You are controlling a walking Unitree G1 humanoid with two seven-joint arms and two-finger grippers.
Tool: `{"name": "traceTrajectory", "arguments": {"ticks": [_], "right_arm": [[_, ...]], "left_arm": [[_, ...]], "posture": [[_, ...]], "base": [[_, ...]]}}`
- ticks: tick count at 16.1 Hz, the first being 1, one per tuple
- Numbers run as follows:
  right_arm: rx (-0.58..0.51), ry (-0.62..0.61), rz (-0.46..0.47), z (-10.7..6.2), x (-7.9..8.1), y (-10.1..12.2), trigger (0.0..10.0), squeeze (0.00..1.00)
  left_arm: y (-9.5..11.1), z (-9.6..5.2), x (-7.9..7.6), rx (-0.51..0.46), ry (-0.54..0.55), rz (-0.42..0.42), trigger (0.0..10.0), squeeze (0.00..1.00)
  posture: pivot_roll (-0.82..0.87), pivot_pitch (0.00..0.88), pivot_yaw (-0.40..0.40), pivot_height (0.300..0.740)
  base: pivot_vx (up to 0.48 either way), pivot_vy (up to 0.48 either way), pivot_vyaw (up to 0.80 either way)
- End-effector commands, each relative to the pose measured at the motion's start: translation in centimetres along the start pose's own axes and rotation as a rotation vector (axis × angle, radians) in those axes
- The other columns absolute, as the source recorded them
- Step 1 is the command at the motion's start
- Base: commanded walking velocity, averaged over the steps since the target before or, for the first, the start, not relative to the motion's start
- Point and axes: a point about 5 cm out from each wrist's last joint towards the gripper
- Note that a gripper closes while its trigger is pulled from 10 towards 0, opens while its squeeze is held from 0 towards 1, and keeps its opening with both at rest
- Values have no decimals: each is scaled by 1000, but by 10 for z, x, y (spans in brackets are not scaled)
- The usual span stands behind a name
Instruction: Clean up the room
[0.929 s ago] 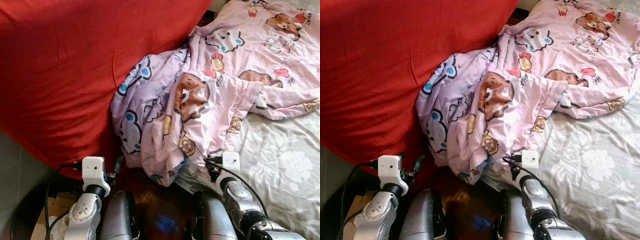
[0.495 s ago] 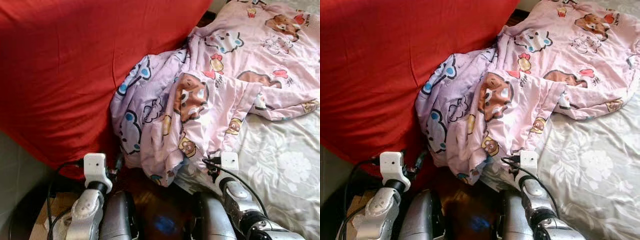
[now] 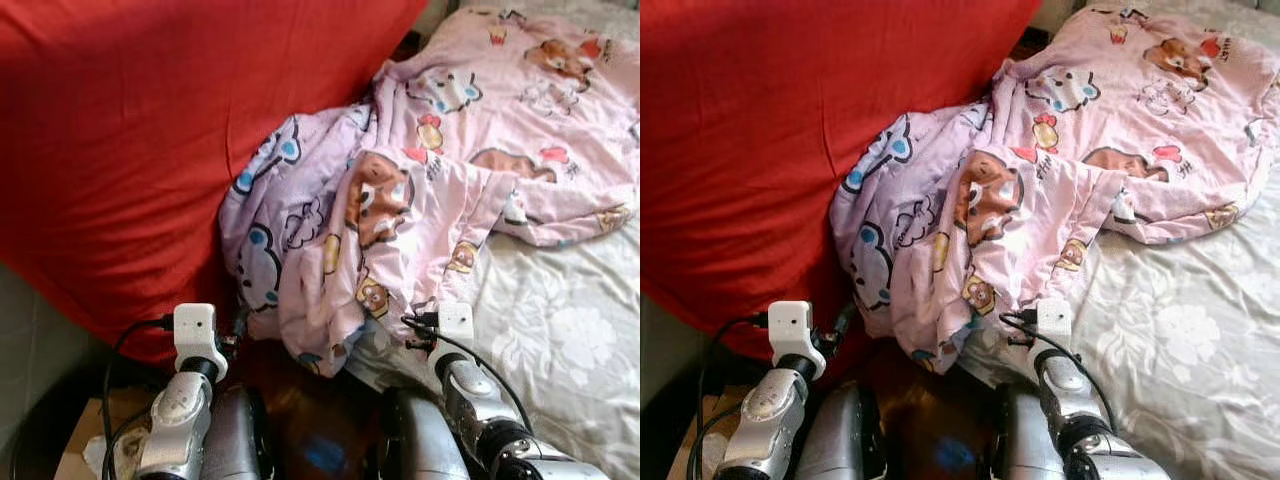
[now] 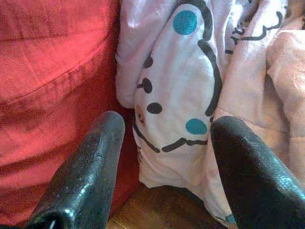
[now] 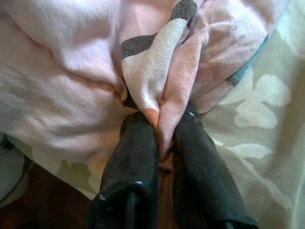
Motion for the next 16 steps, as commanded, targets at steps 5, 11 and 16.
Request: {"name": "traceTrajectory", "arguments": {"ticks": [5, 11, 16], "right_arm": [[-146, -1, 68, -2, -5, 12, 10000, 0], [-190, -70, 90, -3, -12, 19, 10000, 0], [-205, -48, 81, -2, -6, 22, 10000, 0]], "left_arm": [[-17, -1, 15, 67, 66, -2, 10000, 0], [-23, 3, 12, 86, 62, 0, 10000, 0], [-37, -1, 18, 156, 77, 19, 10000, 0]], "posture": [[-57, 78, -13, 595], [-65, 57, -11, 639], [-61, 44, -14, 689]], "base": [[0, 0, 0], [0, 0, 0], [0, 0, 0]]}}
Point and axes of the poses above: a point about 5 cm out from each wrist's last joint towards the gripper, its own z axis pointing out of the wrist towards the gripper, its own y axis along the axis of the wrist's last joint, x = y × z, and after that the axes turned 11 degrees about -z, right-handed
